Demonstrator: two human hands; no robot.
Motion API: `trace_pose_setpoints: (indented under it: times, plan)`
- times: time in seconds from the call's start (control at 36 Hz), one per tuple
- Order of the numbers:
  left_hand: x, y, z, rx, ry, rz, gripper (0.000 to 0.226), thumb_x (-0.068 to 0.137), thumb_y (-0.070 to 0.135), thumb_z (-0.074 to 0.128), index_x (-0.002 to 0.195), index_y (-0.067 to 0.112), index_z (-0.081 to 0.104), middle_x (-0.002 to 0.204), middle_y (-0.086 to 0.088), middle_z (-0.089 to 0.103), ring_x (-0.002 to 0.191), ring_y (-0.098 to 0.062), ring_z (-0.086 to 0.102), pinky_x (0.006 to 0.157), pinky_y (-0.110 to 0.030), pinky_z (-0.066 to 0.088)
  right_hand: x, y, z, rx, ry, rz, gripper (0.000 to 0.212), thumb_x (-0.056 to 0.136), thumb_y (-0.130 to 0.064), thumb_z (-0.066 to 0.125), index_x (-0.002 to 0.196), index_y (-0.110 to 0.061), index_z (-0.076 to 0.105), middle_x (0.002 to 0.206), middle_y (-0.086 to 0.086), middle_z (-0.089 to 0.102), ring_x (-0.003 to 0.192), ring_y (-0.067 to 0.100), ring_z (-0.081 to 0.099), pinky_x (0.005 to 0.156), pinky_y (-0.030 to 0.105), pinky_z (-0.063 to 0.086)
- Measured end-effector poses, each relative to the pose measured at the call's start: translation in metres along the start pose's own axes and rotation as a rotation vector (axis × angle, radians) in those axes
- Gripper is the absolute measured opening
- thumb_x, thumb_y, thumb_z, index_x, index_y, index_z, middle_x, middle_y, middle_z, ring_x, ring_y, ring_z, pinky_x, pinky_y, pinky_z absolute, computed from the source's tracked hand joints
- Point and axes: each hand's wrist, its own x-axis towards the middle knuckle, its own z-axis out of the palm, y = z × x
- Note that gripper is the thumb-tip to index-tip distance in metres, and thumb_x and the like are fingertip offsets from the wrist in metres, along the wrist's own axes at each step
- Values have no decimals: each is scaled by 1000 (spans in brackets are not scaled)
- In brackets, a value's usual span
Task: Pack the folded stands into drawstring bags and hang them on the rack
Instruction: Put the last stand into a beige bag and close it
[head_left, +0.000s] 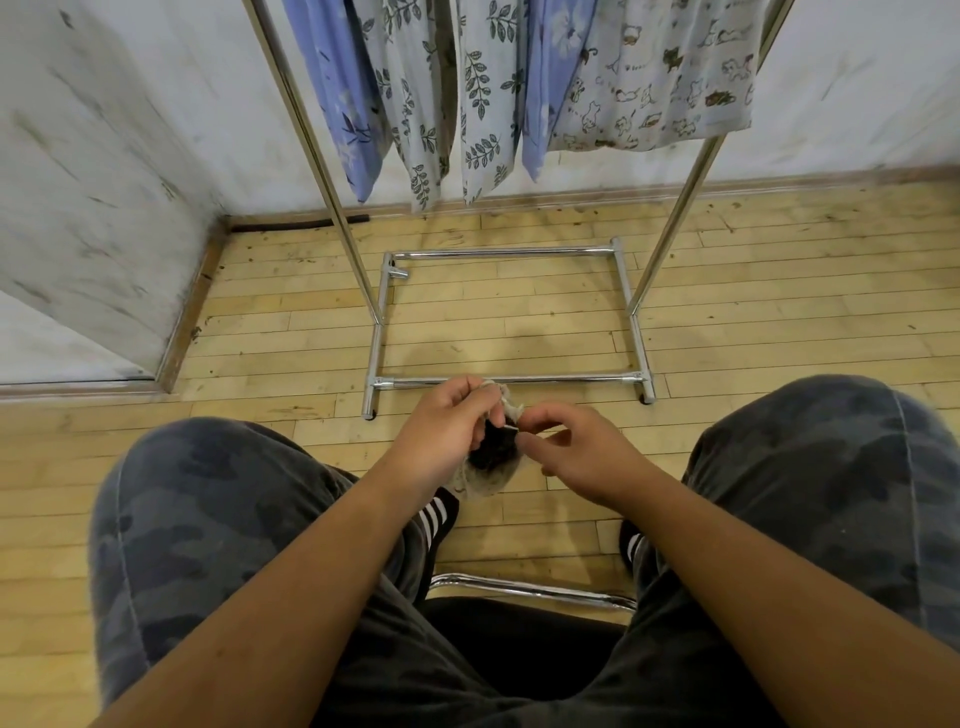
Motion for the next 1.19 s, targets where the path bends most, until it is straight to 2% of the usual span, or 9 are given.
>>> trace_pose_setpoints:
  times: [0.11,0.22,0.33,0.44,0.64,0.83,0.97,1.06,1.19]
  plan:
    - [0,-1,-1,-8,-27,28,33,105,30,54,76,16,64,66,9,57,63,-10,46,69,-25,40,-1,0,0,6,-12,-33,12,97,-25,71,109,-27,74,107,-10,72,92,11,71,79,27,59]
    - [-2,1,-1,-8,-48,69,32,106,24,53,80,12,66,62,16,59,62,-6,46,62,-11,41,0,-3,-2,38,-7,5,7,96,-27,73,98,-22,77,97,-5,75,86,17,72,77,41,63]
    - [-1,1,1,-4,-37,83,28,105,25,56,82,16,69,67,16,63,66,-5,50,67,-13,44,-3,-8,-2,83,-17,18,7,96,-25,72,97,-18,76,97,3,74,87,31,70,72,48,60]
    - [2,-1,3,-35,-4,58,11,98,24,66,94,17,74,80,8,70,72,-5,56,77,-24,49,-4,-11,-6,100,32,47,9,97,-24,71,91,-19,75,88,0,73,75,25,68,67,37,61]
    - [1,-3,6,54,5,61,8,95,23,71,97,17,76,96,-10,76,69,-1,59,65,-13,49,-7,-13,-8,46,49,70,16,100,-24,66,92,-13,74,88,1,72,79,29,70,66,41,61]
    - [5,-13,6,194,5,64,7,96,33,70,100,28,74,96,10,76,86,-3,71,80,-25,57,-8,-16,-7,204,34,28,14,101,-25,64,96,-24,77,91,0,71,75,18,64,64,41,57]
    - [5,-13,9,196,-54,30,16,100,42,63,101,32,75,96,9,77,87,-7,71,79,-30,58,-8,-18,-5,234,36,17,15,102,-22,62,105,-22,77,97,4,70,75,11,61,61,33,52]
    - [4,-12,11,165,-78,14,15,100,38,63,105,31,75,95,10,76,91,-9,71,74,-25,55,-12,-21,-2,221,20,-43,19,103,-16,61,114,-20,76,96,-7,69,75,1,60,63,16,47]
    - [4,-11,10,148,-75,45,12,98,30,68,105,31,78,91,14,77,84,0,70,74,-16,49,-15,-20,-2,39,-3,-116,37,105,-11,55,132,-33,68,121,4,55,105,9,60,80,7,47]
